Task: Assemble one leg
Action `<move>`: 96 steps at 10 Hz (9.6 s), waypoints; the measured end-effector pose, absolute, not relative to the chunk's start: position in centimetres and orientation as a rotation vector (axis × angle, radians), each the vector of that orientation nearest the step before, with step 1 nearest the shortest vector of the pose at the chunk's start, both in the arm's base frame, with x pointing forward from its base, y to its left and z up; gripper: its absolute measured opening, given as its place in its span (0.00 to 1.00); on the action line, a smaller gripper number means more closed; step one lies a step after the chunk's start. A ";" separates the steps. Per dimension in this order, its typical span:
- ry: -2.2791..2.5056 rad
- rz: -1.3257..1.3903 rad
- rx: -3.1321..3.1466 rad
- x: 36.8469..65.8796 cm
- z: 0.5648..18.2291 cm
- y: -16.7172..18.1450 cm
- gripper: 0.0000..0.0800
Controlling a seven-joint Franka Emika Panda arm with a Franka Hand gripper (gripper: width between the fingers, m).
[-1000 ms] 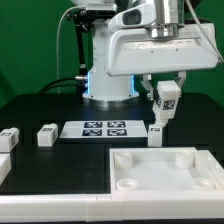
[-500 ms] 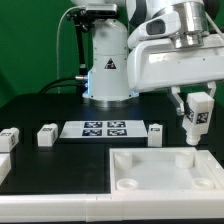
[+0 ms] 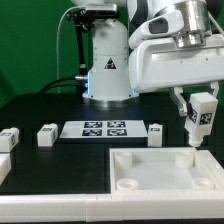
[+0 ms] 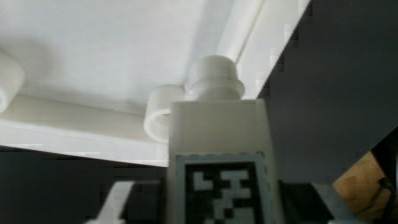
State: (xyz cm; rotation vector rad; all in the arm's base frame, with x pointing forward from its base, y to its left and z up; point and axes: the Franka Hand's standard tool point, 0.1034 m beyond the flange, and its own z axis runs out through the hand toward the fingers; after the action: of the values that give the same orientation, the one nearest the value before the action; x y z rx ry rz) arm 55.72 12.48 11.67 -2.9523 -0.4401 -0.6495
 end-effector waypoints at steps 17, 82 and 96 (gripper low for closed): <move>-0.481 -0.940 -2.884 62.7 10.5 10.7 0.36; 0.970 -0.076 -2.838 63.2 8.3 11.0 0.37; 0.649 -0.066 -2.939 62.6 7.9 12.0 0.81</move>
Offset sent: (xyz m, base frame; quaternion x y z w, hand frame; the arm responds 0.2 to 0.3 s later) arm 0.0436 0.0098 0.0047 0.0179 -0.0294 0.0373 0.9987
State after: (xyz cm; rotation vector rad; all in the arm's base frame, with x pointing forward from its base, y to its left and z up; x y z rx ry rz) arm 62.56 12.00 7.92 -2.9387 0.6494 -0.0660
